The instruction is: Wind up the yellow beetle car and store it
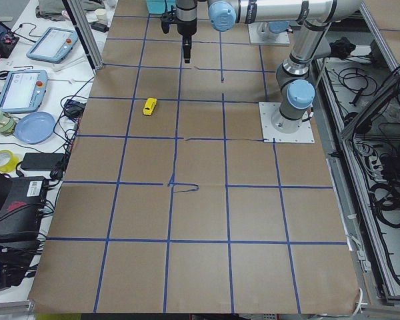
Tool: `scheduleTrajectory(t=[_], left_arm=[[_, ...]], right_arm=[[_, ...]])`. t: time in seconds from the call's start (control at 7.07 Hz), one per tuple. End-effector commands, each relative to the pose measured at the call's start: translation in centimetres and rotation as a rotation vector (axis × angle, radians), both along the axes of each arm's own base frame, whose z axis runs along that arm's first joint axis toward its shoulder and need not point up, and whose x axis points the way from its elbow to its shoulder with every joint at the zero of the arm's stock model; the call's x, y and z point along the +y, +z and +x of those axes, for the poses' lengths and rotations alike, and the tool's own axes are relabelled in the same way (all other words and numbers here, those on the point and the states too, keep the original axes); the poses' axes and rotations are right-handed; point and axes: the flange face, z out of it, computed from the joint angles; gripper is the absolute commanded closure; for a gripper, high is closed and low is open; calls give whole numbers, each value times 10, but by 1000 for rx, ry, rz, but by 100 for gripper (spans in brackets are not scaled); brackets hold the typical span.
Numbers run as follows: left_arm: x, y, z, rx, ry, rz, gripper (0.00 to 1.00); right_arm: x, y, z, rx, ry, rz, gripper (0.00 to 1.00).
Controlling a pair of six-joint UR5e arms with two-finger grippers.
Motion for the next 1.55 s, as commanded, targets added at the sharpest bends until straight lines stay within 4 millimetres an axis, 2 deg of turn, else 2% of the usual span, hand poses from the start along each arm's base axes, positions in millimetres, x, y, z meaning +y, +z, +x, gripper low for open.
scheduleTrajectory(t=[0.0,0.28,0.42,0.57,0.85,1.13,1.27,1.41], left_arm=[[-5,-5,0,4,-2,3,0],[-6,-4,3,-2,18,-1,0],[-6,0,3,-2,129,-15,0],[-11,-7,4,-3,249,-16,0],[-36,-20,8,8,305,-102,0],[-50,-40,10,24,674,-93,0],[-63,-42,12,42,699,-156,0],[-75,-50,23,56,790,-182,0]], right_arm=[[0,0,-1,1,0,0,0],[0,0,-1,1,0,2,0],[0,0,0,0,0,-1,0],[0,0,0,0,0,0,0],[0,0,0,-2,0,0,0],[0,0,0,0,0,0,0],[0,0,0,-2,0,0,0],[0,0,0,-2,0,0,0]])
